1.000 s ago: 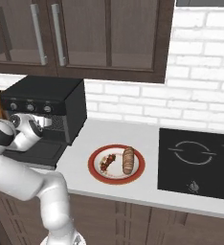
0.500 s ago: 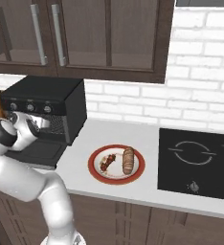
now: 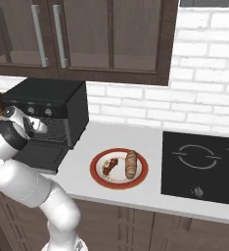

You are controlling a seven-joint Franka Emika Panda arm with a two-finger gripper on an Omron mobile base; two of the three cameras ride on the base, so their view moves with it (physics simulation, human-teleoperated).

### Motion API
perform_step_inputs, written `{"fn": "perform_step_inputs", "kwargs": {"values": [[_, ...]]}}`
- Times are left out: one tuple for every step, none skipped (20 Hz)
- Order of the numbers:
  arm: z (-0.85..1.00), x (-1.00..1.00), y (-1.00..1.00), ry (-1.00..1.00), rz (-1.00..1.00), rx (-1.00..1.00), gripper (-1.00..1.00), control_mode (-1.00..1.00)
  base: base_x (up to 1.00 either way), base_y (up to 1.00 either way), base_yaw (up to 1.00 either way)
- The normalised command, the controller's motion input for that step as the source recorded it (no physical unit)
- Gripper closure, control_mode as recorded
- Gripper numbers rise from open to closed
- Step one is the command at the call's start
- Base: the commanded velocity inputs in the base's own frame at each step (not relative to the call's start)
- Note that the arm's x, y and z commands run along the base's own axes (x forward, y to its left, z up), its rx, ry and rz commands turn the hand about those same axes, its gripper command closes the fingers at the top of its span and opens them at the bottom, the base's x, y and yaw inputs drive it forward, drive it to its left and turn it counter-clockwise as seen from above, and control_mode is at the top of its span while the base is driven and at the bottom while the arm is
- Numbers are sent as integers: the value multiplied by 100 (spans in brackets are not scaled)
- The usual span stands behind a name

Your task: Pick up the kebab skewer and baguette bread, and place them inside the toaster oven. Close the toaster oven door and start by setting the timer.

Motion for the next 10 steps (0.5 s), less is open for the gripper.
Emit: {"fn": "perform_step_inputs", "kwargs": {"values": [[-97, -81, 0, 27, -9, 0, -100, -100, 0, 0, 0], [-95, -81, 0, 27, -9, 0, -100, -100, 0, 0, 0], [-87, -81, 0, 29, -9, 0, -100, -100, 0, 0, 0], [-88, -84, 0, 30, -9, 0, -100, -100, 0, 0, 0], [-92, -83, 0, 31, -8, 0, -100, -100, 0, 0, 0], [-94, -90, 0, 31, -8, 0, -100, -100, 0, 0, 0], [-99, -93, 0, 30, -8, 0, -100, -100, 0, 0, 0], [-100, -95, 0, 31, -8, -1, -100, -100, 0, 0, 0], [-100, -99, 0, 29, -8, -1, -100, -100, 0, 0, 0], [-100, -100, 0, 28, -8, -1, -100, -100, 0, 0, 0]]}}
